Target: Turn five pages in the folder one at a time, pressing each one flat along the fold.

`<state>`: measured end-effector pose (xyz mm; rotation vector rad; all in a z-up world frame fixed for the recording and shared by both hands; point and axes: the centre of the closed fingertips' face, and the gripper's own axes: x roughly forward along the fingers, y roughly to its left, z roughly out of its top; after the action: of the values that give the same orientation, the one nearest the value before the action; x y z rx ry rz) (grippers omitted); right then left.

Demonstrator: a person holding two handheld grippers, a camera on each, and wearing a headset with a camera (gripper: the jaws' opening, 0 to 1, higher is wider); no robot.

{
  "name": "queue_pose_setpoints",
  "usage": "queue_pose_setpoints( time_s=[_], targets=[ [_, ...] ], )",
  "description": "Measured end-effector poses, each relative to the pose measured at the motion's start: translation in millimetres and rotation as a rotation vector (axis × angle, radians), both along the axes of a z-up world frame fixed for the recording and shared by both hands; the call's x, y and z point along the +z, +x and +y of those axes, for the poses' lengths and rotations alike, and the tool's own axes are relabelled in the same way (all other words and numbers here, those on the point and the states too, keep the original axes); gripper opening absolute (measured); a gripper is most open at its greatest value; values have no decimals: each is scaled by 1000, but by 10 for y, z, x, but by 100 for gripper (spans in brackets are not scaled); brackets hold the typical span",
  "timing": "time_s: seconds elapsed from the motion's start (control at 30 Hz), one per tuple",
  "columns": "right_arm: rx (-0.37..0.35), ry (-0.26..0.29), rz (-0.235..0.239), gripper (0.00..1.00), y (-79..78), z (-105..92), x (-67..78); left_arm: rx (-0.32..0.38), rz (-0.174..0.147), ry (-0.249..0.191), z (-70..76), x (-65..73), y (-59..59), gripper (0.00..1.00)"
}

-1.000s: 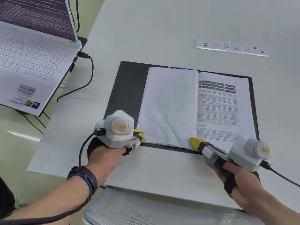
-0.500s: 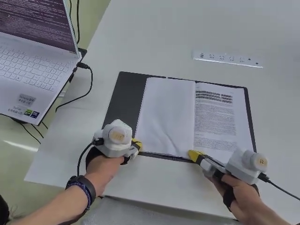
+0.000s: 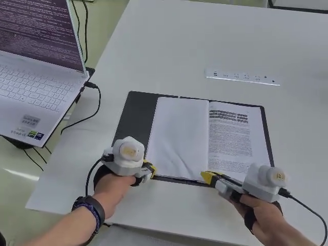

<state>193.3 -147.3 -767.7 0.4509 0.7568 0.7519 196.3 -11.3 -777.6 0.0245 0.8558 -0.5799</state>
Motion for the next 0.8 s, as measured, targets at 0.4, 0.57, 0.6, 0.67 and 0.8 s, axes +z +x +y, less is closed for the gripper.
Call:
queue_pose_setpoints(
  time_s=[0.4, 0.57, 0.6, 0.67, 0.8],
  targets=[
    [21, -37, -59, 21, 122, -216, 216, -34, -40, 4, -81, 252, 5, 21],
    [51, -71, -107, 26, 172, -323, 368, -49, -62, 1, -110, 360, 28, 23],
    [57, -84, -122, 28, 191, -357, 398, -51, -69, 0, -119, 399, 30, 24],
    [59, -91, -133, 30, 199, -394, 448, -57, -80, 1, -132, 451, 31, 26],
    [39, -102, -160, 35, 238, -525, 533, -68, -102, 4, -137, 564, 46, 28]
  ],
)
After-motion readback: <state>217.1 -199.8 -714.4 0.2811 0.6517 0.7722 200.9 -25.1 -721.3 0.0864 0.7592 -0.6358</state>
